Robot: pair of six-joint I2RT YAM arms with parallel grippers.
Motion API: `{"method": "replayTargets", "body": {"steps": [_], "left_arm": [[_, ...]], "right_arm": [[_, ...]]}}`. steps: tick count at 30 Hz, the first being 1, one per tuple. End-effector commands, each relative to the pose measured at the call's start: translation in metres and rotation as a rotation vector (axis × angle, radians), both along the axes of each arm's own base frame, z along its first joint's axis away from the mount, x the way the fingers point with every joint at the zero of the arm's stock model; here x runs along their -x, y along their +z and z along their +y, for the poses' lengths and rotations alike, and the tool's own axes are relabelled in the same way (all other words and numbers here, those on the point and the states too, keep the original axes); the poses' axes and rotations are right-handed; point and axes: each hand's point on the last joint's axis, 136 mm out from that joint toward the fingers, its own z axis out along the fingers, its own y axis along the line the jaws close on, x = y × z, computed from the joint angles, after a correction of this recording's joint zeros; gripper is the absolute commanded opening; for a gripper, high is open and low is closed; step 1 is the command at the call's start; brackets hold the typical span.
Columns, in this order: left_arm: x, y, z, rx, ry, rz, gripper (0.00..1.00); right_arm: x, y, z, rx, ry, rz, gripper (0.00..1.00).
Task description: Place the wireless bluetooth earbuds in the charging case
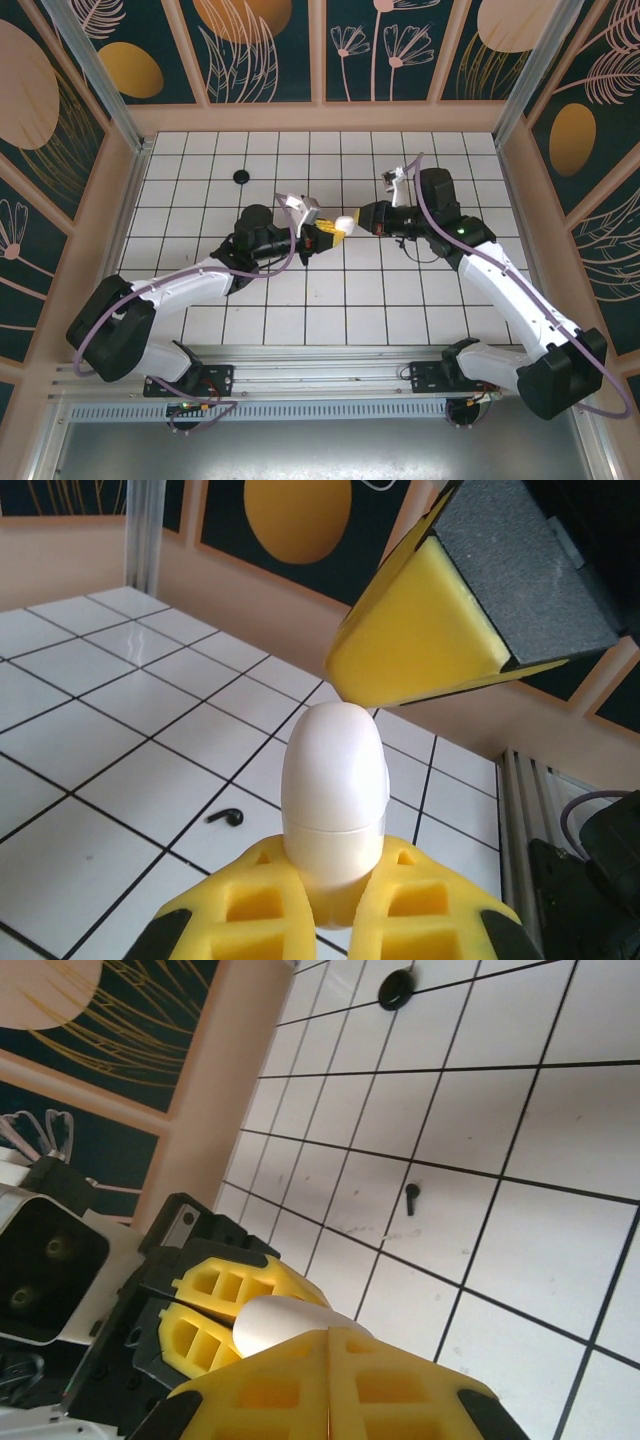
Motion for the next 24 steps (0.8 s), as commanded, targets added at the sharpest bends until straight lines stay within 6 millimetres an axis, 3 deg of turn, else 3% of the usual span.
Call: {"method": "replayTargets", "body": {"steps": [1, 8, 12, 15, 18, 21, 24], "left_arm": [[-0.002, 0.035, -0.01, 0.077, -0.027, -0.061, 0.0], [-0.012, 0.035, -0.009, 0.076, -0.009, -0.04, 0.0], [-0.021, 0.027, -0.005, 0.043, 0.027, -0.027, 0.0], [-0.038, 0.02, 0.004, 0.001, 0.112, -0.006, 0.0], [-0.062, 0.017, 0.018, -0.049, 0.213, 0.041, 0.0], [-0.088, 0.006, 0.037, -0.123, 0.31, 0.097, 0.0], [-0.108, -0.013, 0.063, -0.147, 0.375, 0.178, 0.0]], "right_arm": [[0.013, -0.008, 0.016, 0.017, 0.05, 0.02, 0.08], [0.024, -0.03, 0.011, 0.074, 0.02, 0.055, 0.07], [0.018, -0.021, -0.003, 0.108, -0.042, 0.008, 0.07], [0.01, -0.005, -0.015, 0.111, -0.098, -0.04, 0.07], [-0.008, 0.003, -0.046, 0.105, -0.24, -0.063, 0.08], [-0.016, 0.0, -0.069, 0.098, -0.336, -0.057, 0.08], [-0.018, -0.011, -0.078, 0.078, -0.361, -0.027, 0.09]]}}
